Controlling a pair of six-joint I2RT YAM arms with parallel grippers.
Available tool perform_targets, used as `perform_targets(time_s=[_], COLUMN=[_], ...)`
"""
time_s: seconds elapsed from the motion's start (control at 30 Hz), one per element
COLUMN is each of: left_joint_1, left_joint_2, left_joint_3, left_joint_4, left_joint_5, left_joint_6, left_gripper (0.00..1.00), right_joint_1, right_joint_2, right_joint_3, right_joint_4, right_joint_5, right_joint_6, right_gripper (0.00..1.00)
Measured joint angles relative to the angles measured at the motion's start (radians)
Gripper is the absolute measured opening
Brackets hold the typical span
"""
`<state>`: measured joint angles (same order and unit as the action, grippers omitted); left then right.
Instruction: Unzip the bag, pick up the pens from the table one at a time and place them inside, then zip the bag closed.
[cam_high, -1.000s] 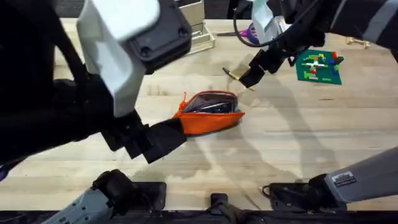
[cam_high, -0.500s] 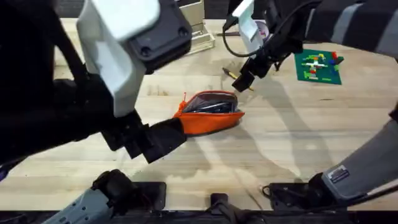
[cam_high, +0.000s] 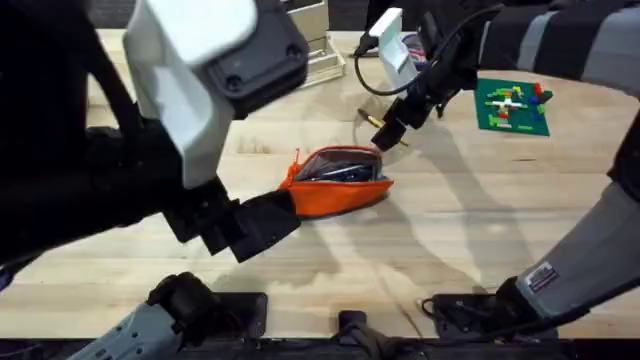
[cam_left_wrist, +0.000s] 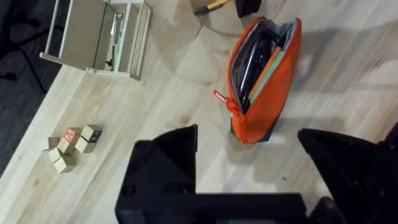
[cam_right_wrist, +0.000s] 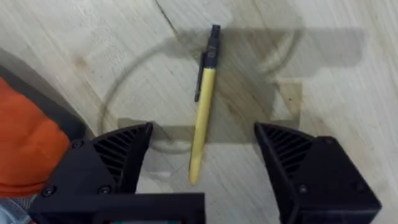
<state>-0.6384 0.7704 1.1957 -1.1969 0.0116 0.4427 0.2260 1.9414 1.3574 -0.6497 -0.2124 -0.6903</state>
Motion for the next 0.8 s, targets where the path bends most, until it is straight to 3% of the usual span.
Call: perform_targets(time_s=[0.43, 0.5, 0.67, 0.7, 0.8], left_joint_1=[0.000, 0.000, 0.000, 0.000, 0.000], left_joint_2=[0.000, 0.000, 0.000, 0.000, 0.000], left_joint_3=[0.000, 0.000, 0.000, 0.000, 0.000], left_joint_4=[0.000, 0.000, 0.000, 0.000, 0.000], left_joint_5=[0.000, 0.000, 0.000, 0.000, 0.000], left_joint_6=[0.000, 0.000, 0.000, 0.000, 0.000], left_gripper=[0.992, 0.993, 0.994, 0.994, 0.994], right_joint_1=[0.007, 0.007, 0.006, 0.006, 0.006], right_joint_2=[0.001, 0.001, 0.001, 0.001, 0.001], right_joint_3=[0.002, 0.003, 0.005, 0.006, 0.006], right_joint_4=[-0.009, -0.009, -0.013, -0.015, -0.015], right_joint_5=[0.042, 0.052, 0.063, 0.067, 0.068], right_joint_6=[-0.015, -0.015, -0.013, -0.014, -0.013], right_gripper=[0.988, 0.834, 0.672, 0.532, 0.318])
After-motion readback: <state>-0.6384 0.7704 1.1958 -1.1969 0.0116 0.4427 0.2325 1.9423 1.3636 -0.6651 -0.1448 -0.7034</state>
